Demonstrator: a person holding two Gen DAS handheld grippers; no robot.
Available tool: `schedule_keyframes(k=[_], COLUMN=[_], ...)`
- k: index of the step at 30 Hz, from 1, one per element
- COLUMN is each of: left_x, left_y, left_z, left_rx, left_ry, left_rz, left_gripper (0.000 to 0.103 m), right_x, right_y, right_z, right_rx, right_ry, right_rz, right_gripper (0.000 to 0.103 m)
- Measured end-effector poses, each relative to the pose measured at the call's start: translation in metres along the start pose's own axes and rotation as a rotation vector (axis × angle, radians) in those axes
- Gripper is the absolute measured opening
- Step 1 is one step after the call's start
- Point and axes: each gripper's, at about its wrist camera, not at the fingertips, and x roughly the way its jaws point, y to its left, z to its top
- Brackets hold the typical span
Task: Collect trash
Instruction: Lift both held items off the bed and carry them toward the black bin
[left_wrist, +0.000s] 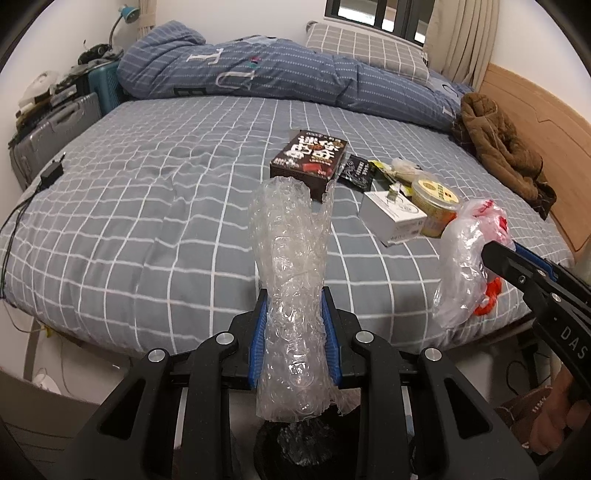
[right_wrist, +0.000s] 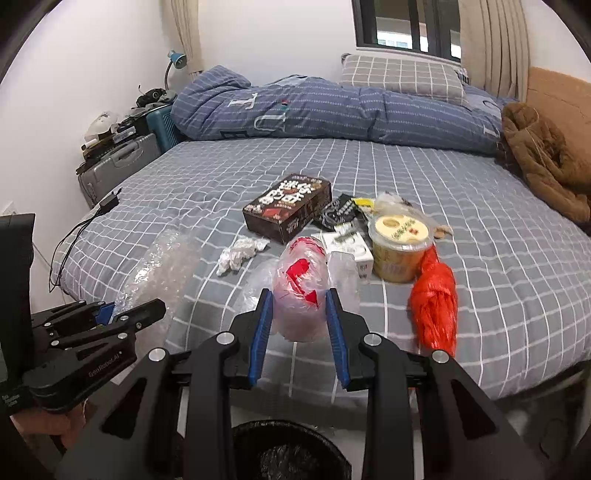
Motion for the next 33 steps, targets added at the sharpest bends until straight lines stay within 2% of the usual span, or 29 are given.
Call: schedule_keyframes(k=[21,33], left_x=[-0.014,-0.017], left_y=[-0.004,-0.006], left_z=[-0.061,-0.097], left_rx=[-0.008,-0.013], left_ry=[0.071,0.134], left_rz=[-0.008,-0.007], left_gripper=[0.026,0.026], right_x=[-0.029,-0.029], right_y=[0.001,0.004], right_z=[-0.05,-0.094], right_rx=[0.013,0.031], right_ry=[0.052,0.154], right_rz=[0.013,0.008], right_gripper=[0.028,0.028])
